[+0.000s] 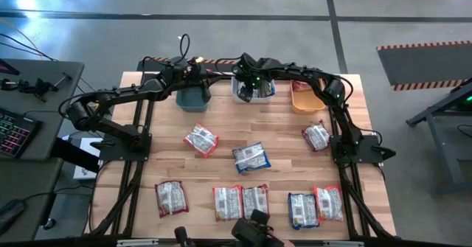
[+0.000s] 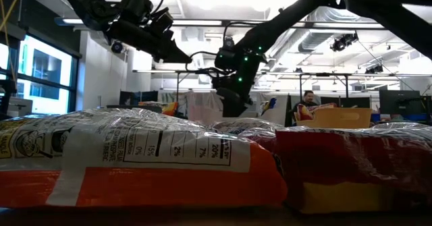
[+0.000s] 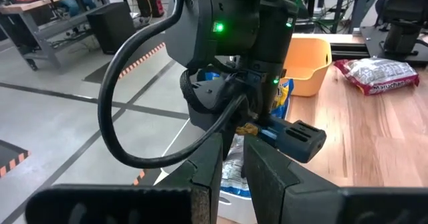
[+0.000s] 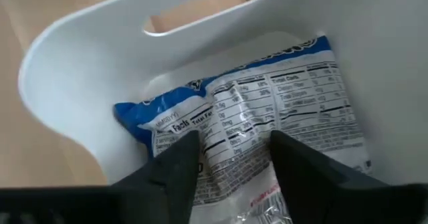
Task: Sort Maruchan noodles
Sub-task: Remove the blue noodle pack from the white bin
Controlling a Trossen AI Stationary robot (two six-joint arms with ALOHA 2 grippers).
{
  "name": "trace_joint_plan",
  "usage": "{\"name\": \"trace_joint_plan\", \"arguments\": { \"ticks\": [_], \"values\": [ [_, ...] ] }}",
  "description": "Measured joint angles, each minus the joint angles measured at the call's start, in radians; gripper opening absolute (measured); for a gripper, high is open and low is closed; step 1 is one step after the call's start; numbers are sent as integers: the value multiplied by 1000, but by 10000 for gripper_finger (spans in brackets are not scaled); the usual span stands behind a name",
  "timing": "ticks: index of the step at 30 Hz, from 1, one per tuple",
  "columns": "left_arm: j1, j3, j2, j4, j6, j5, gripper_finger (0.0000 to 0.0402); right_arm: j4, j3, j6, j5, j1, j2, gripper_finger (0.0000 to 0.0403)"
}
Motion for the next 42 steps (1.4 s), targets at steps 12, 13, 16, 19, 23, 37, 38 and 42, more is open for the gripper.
{"name": "trace_joint_plan", "arguments": {
  "ticks": [12,13,16,19,23,37,38,42],
  "values": [
    [0,0,0,-2,-7,0,51,13,-4,-12,9,-4,-7,20],
    [0,0,0,-2,-7,0,51,8,-5,-12,7,-4,-13,20],
    [0,0,0,-2,-7,0,51,2,-5,-15,4,-2,-41,8],
    [0,0,0,-1,-7,0,51,1,-5,-22,5,-1,-86,3],
    [0,0,0,-1,-7,1,51,-2,-5,-28,4,1,-162,1],
    [0,0,0,11,-8,1,51,-78,-2,-12,-19,44,-277,2],
    [0,0,0,12,-12,2,51,-77,-3,-14,-19,47,-251,7],
    [-1,0,0,11,-16,2,51,-47,-3,-26,0,56,-143,50]
  ]
}}
